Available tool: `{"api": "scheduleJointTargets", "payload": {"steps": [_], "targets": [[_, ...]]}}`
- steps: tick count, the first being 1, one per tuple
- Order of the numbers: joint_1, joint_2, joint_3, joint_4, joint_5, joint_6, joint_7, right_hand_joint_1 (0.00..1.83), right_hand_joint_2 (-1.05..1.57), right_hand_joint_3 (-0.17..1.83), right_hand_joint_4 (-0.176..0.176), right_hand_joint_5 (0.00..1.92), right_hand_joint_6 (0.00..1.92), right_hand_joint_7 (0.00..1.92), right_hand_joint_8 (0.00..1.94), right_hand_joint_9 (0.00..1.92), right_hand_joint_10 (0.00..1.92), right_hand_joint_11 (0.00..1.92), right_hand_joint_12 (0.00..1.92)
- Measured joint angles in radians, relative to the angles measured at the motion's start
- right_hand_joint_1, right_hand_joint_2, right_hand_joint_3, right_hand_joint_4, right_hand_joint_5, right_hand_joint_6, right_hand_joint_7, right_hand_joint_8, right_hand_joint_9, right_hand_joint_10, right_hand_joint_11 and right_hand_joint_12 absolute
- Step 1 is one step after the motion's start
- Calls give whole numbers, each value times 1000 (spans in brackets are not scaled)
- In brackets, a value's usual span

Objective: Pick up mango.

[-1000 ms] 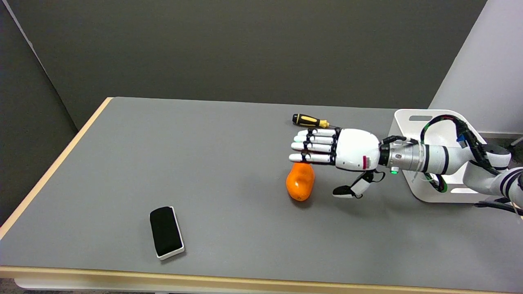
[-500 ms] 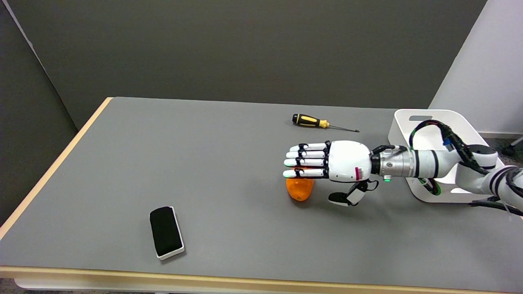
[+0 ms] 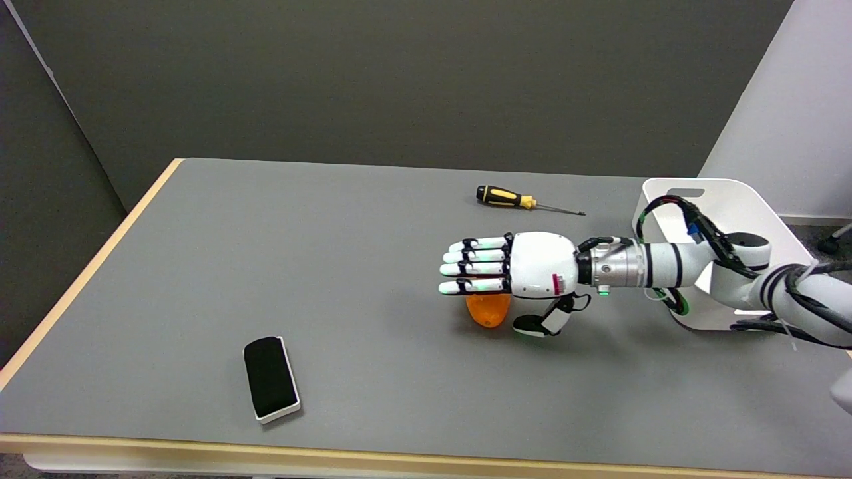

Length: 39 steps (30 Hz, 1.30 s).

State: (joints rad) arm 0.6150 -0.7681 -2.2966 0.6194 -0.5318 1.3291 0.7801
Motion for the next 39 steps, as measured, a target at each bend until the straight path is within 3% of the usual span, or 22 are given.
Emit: {"api": "scheduleJointTargets", "payload": {"steps": [11,15,18,20,22,25,28,32,33,35,39], "targets": [[59,-48,-53,-68,19,-8,-10,932,673,973,25,-1,-1,-1,-1,-1,53,-1,444],[69,-60,-63,-92,28,-12,-16,859,696,923,25,-1,-1,-1,-1,-1,139,-1,478],[71,-68,-68,-109,33,-18,-20,900,745,950,36,6,232,8,200,24,409,-1,718],[71,-73,-70,-119,36,-23,-22,923,731,1020,39,64,298,84,211,75,509,2,827],[71,-78,-71,-126,39,-29,-24,970,775,959,39,123,366,165,277,160,539,24,958],[71,-84,-71,-136,42,-38,-26,963,801,999,43,157,573,255,390,239,638,118,1029],[69,-90,-70,-144,45,-45,-28,1034,846,897,42,170,828,337,477,305,688,179,1117],[63,-96,-63,-150,48,-52,-30,1056,885,865,49,212,1165,436,797,439,852,350,1252],[62,-97,-61,-151,49,-53,-30,1067,971,719,15,249,1329,484,946,467,892,393,1285],[58,-100,-53,-153,53,-55,-31,1094,1306,157,-140,384,1896,663,1446,551,997,481,1372],[52,-105,-33,-154,58,-57,-31,1119,1263,176,-128,427,1809,733,1400,623,1061,580,1428]]}}
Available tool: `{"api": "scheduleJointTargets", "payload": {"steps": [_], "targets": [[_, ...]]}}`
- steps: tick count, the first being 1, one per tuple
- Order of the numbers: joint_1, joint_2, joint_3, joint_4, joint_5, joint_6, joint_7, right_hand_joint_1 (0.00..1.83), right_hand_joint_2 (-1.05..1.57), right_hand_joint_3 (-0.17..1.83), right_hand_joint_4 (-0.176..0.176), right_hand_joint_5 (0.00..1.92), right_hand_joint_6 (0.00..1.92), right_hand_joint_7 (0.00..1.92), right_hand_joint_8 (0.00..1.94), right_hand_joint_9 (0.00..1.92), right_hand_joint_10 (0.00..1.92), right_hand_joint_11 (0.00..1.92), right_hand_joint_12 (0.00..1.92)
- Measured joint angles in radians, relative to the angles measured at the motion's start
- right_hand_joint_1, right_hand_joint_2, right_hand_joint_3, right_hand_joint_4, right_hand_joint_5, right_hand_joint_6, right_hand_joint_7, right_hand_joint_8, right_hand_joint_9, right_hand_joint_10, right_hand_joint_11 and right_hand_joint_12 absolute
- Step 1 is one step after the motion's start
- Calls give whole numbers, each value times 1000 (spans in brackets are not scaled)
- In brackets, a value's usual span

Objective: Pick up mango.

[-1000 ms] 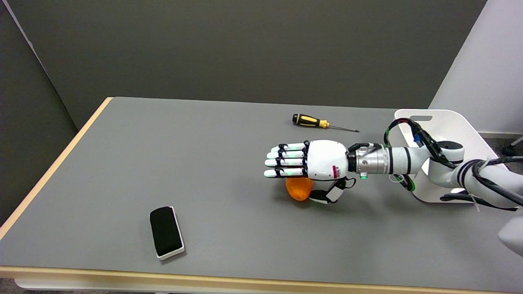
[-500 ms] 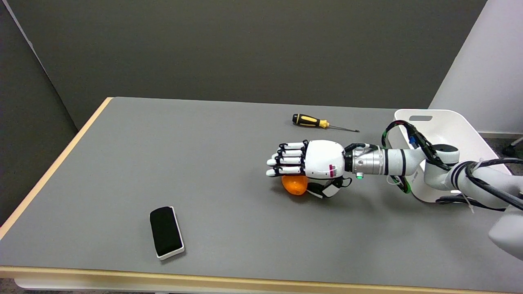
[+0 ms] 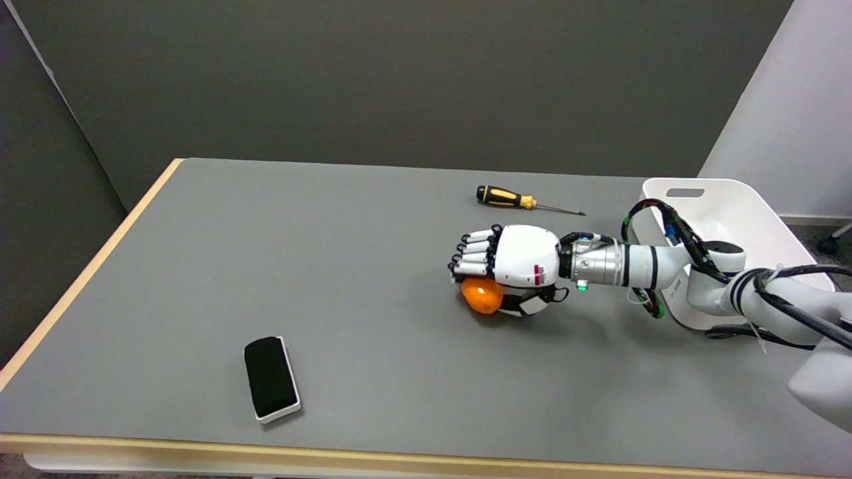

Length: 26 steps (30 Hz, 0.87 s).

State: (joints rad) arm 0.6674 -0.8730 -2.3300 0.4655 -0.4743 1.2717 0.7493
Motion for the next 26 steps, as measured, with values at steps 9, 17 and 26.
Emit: {"api": "scheduleJointTargets", "payload": {"steps": [9,17,26], "targets": [[-40,1,122,28,-4,-19,2,1160,1234,144,-139,477,1678,814,1343,729,1079,680,1368],[-111,26,334,134,-1,-56,3,1166,1155,285,-136,504,1667,832,1338,699,1184,641,1507],[-246,55,628,291,55,-162,-27,1170,1151,284,-138,511,1656,840,1328,706,1192,646,1513]]}}
